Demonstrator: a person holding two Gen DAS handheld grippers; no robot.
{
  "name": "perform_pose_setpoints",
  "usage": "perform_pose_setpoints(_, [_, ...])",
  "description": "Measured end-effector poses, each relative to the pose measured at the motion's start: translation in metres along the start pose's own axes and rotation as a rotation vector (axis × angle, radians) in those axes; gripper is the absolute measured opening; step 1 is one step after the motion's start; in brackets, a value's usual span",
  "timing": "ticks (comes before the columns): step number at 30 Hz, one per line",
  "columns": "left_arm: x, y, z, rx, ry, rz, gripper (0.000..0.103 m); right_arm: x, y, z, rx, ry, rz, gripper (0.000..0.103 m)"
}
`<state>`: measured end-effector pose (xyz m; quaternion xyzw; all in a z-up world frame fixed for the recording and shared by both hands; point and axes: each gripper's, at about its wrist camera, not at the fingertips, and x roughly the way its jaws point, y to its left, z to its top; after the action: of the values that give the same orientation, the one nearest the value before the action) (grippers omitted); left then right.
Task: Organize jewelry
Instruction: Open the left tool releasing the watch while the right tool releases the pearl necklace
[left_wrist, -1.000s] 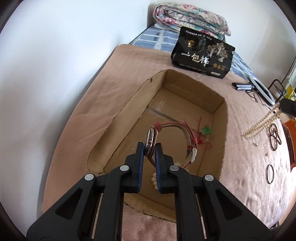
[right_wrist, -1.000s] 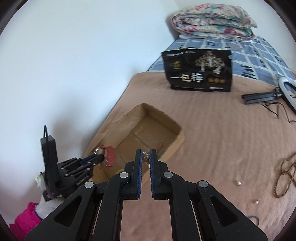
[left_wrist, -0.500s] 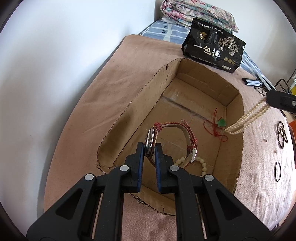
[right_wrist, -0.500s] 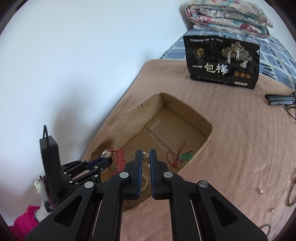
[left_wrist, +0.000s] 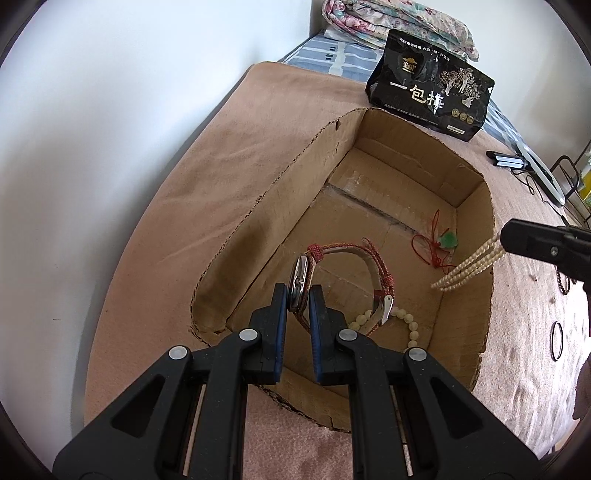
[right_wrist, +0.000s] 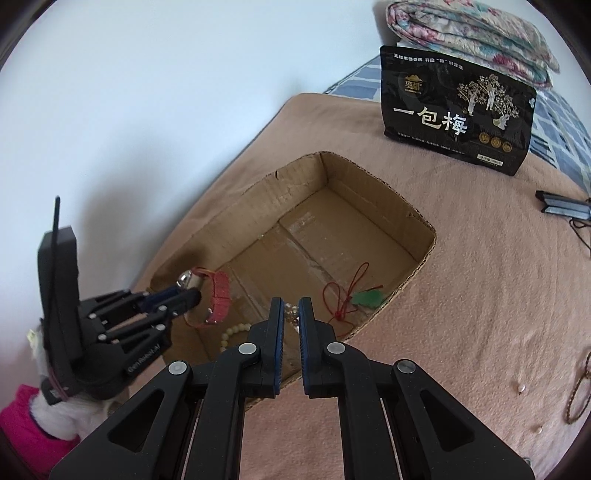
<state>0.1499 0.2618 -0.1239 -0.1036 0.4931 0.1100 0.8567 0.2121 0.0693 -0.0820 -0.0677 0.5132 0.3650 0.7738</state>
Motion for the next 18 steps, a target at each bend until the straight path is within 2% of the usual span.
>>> perform_pose_setpoints(9, [-0.0010, 0.0032, 0.0002, -0.016, -0.015, 0.024, 0.013, 0.0013, 0.0019, -0.0047, -0.054, 0.001, -0.042, 0.007])
perform_pose_setpoints(11, [-0.0030, 0.0045, 0.0013, -0.022, -0.026, 0.025, 0.019, 0.0009, -0.0002, -0.0045, -0.045, -0.002, -0.044, 0.016])
perform_pose_setpoints(12, [-0.0043, 0.0050, 0.0014, -0.026, -0.033, 0.027, 0.029, 0.0005, -0.0012, -0.0044, -0.040, -0.004, -0.045, 0.030])
perform_pose_setpoints(13, [-0.0054, 0.0055, 0.0013, -0.028, -0.038, 0.026, 0.032, -0.0001, -0.0020, -0.0046, -0.037, -0.008, -0.046, 0.043])
perform_pose_setpoints(15, [-0.0066, 0.0056, 0.0013, -0.028, -0.042, 0.028, 0.032, -0.0030, -0.0032, -0.0054, -0.033, -0.024, -0.048, 0.049])
perform_pose_setpoints(18, [-0.0071, 0.0060, 0.0016, -0.027, -0.039, 0.025, 0.032, -0.0049, -0.0049, -0.0066, -0.027, -0.025, -0.050, 0.049])
